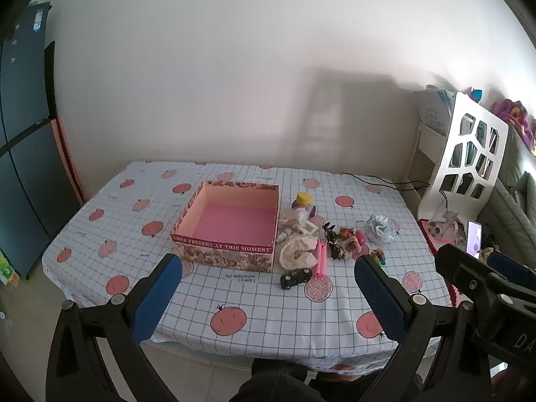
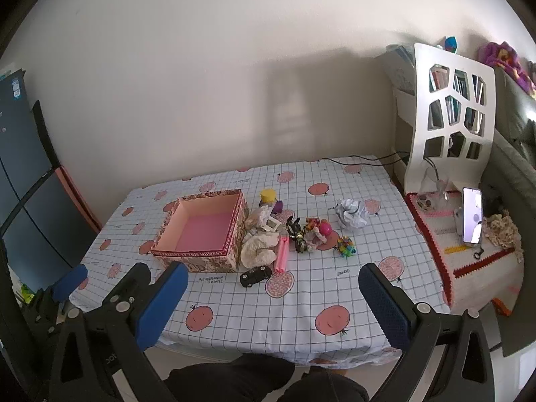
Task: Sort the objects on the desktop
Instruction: 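Move both tools toward the cluttered objects beside the pink box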
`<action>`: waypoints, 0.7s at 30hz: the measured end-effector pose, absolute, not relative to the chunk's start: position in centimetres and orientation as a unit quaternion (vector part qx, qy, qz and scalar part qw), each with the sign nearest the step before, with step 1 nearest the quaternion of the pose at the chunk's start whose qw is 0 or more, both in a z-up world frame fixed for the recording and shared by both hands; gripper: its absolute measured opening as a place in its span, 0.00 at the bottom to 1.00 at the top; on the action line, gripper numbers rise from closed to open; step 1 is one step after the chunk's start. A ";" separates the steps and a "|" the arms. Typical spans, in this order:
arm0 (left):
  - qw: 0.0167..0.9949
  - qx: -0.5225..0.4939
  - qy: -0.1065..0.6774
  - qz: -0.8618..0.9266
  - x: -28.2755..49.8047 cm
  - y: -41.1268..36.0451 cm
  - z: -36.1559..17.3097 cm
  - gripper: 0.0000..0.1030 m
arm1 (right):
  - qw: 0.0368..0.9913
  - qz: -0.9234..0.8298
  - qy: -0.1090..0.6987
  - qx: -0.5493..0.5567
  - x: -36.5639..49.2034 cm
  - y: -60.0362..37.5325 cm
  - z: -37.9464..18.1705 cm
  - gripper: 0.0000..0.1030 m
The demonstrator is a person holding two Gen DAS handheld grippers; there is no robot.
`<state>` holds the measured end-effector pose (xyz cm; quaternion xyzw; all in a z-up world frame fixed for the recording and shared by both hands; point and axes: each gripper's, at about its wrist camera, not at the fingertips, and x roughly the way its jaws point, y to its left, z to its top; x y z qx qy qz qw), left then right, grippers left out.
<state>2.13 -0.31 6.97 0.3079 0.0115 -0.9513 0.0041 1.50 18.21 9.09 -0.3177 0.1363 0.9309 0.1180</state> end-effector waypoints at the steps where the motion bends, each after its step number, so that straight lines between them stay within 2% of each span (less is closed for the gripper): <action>1: 0.004 0.305 0.010 -0.952 2.2 -0.3 7.2 0.99 | 0.118 0.932 0.136 -0.315 1.5 18.2 9.2 1.00; 13: 0.001 0.291 0.025 -0.956 1.3 -0.7 9.6 0.99 | 0.131 0.937 0.130 -0.297 0.8 17.9 11.4 1.00; 21: -0.003 0.304 0.031 -0.952 -2.2 -0.4 9.8 1.00 | 0.140 0.932 0.141 -0.304 -2.4 19.4 11.4 1.00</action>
